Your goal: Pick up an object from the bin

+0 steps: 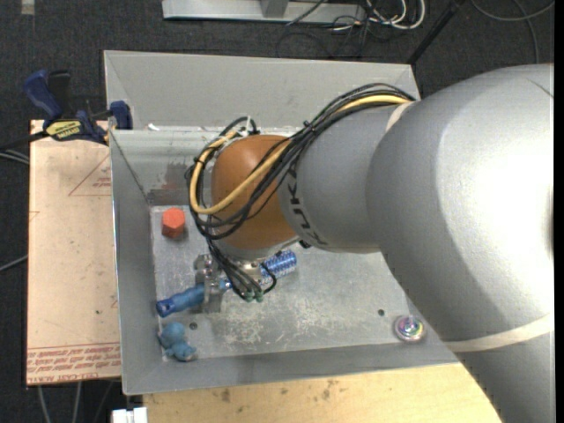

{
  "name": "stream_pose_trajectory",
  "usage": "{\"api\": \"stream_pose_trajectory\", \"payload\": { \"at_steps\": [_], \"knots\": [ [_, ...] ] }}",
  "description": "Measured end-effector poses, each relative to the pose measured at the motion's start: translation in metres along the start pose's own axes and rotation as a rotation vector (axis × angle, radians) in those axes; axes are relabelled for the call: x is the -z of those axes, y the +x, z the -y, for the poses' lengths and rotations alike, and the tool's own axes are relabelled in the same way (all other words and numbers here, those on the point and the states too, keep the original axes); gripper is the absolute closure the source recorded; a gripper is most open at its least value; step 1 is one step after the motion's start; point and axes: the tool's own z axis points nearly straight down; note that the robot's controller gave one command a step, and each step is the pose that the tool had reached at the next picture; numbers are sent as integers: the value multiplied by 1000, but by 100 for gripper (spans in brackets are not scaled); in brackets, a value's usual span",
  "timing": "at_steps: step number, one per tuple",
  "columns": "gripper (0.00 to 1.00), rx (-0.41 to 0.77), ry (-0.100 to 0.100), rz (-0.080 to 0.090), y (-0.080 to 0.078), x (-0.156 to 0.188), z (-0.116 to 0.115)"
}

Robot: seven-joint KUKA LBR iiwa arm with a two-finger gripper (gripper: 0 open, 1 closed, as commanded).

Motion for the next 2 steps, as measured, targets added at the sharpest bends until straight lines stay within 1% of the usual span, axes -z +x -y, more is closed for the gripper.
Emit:
{"api": "stream_pose_trajectory", "payload": {
  "at_steps": [1, 2],
  "knots": [
    [100, 41, -3, 10, -5, 100, -32],
    [100, 13, -2, 11, 1, 262, -15]
  ]
}}
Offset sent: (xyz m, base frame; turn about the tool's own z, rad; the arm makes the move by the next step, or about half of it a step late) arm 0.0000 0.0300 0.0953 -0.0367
